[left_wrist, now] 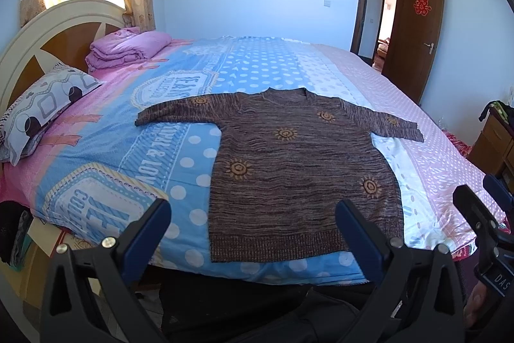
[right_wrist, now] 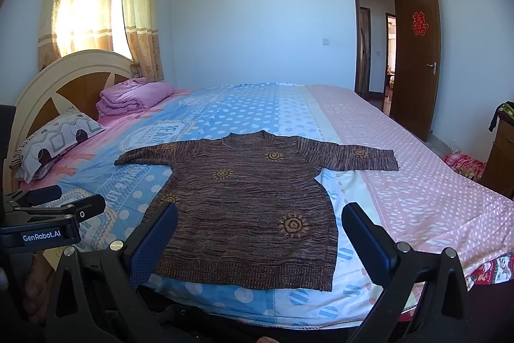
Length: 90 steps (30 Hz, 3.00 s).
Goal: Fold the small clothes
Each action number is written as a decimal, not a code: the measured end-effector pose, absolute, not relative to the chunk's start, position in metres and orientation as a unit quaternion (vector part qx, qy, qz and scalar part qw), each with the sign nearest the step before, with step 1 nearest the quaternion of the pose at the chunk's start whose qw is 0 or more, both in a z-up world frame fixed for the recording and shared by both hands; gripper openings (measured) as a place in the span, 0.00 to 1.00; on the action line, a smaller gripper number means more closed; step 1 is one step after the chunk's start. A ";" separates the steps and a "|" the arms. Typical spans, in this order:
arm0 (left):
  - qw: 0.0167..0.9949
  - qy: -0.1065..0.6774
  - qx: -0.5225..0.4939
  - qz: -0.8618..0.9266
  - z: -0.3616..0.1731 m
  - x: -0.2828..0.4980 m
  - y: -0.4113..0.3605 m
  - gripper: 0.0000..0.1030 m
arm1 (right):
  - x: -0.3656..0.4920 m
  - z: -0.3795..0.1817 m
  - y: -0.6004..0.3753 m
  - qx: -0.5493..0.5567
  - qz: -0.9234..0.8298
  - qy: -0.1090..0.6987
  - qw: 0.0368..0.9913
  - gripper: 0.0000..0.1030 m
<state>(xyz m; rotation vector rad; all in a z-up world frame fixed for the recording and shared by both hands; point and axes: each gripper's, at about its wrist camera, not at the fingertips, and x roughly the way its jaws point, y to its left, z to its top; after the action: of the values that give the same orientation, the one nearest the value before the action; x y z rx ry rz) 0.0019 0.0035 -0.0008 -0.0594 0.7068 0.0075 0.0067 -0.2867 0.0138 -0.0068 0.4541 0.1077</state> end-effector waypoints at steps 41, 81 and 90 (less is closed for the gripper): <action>0.936 0.350 -0.030 -0.003 -0.005 0.000 -0.002 1.00 | 0.008 0.009 -0.285 -0.004 0.060 0.231 0.971 0.99; 0.913 0.405 0.050 0.022 -0.081 0.161 0.001 1.00 | 0.170 -0.073 -0.346 -0.008 0.042 0.319 0.947 0.99; 0.914 0.398 0.076 0.024 -0.104 0.221 -0.019 1.00 | 0.236 -0.105 -0.413 0.040 -0.016 0.354 0.934 0.99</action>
<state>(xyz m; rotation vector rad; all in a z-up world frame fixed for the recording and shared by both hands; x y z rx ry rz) 0.2212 -0.0195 -0.1041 0.1560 0.8191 0.0488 0.2364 -0.4128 -0.1046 0.0811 0.7243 -0.0324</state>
